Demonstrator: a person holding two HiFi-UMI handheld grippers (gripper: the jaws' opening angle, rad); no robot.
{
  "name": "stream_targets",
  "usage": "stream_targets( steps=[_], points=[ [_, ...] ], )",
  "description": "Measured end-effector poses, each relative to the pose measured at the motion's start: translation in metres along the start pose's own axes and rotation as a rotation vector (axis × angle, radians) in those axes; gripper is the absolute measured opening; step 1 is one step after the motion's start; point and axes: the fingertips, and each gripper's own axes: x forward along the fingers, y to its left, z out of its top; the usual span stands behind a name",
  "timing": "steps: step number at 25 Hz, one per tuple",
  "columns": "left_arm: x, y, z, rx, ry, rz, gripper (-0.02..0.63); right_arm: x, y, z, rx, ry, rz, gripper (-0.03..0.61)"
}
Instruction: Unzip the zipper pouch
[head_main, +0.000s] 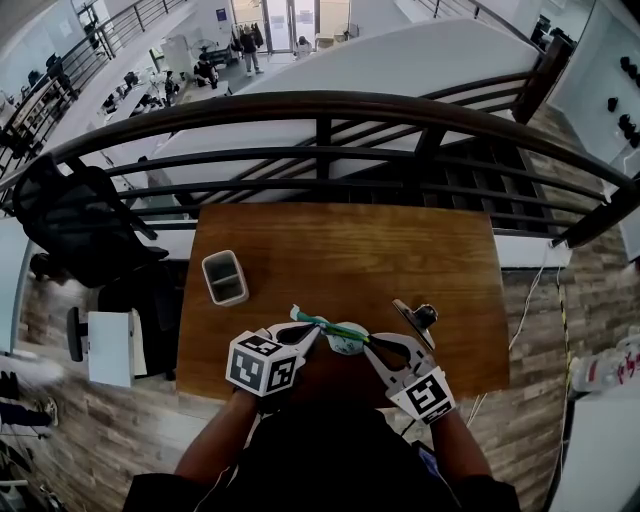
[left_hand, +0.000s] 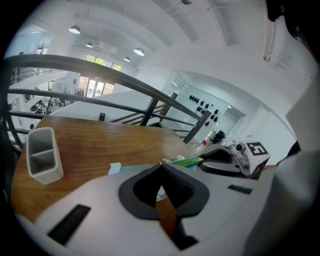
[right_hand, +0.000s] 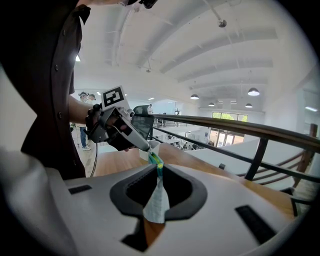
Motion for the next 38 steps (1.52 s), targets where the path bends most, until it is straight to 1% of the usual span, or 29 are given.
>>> stream_targets(
  steps=[5, 10, 14, 24, 30, 35, 38],
  points=[
    [-0.003, 0.011, -0.001, 0.023, 0.007, 0.039, 0.012, -0.003, -0.006, -0.004, 0.011, 0.001, -0.003, 0.034],
    [-0.004, 0.013, -0.002, 0.016, 0.000, 0.053, 0.012, -0.001, -0.009, -0.004, 0.002, 0.006, -0.008, 0.034],
    [-0.008, 0.022, 0.000, 0.010, -0.011, 0.080, 0.012, -0.002, -0.010, -0.007, -0.005, 0.015, -0.013, 0.034],
    [-0.018, 0.029, 0.000, 0.025, -0.015, 0.110, 0.012, -0.001, -0.009, -0.006, -0.014, 0.025, -0.015, 0.034],
    [-0.022, 0.036, 0.004, -0.004, -0.042, 0.127, 0.012, -0.003, -0.015, -0.008, -0.018, 0.027, -0.024, 0.034],
    [-0.028, 0.042, 0.005, -0.012, -0.055, 0.140, 0.012, 0.003, -0.014, -0.004, -0.021, 0.033, -0.025, 0.034],
    [-0.033, 0.049, 0.006, -0.016, -0.065, 0.164, 0.012, 0.005, -0.013, -0.004, -0.022, 0.038, -0.026, 0.034]
  ],
)
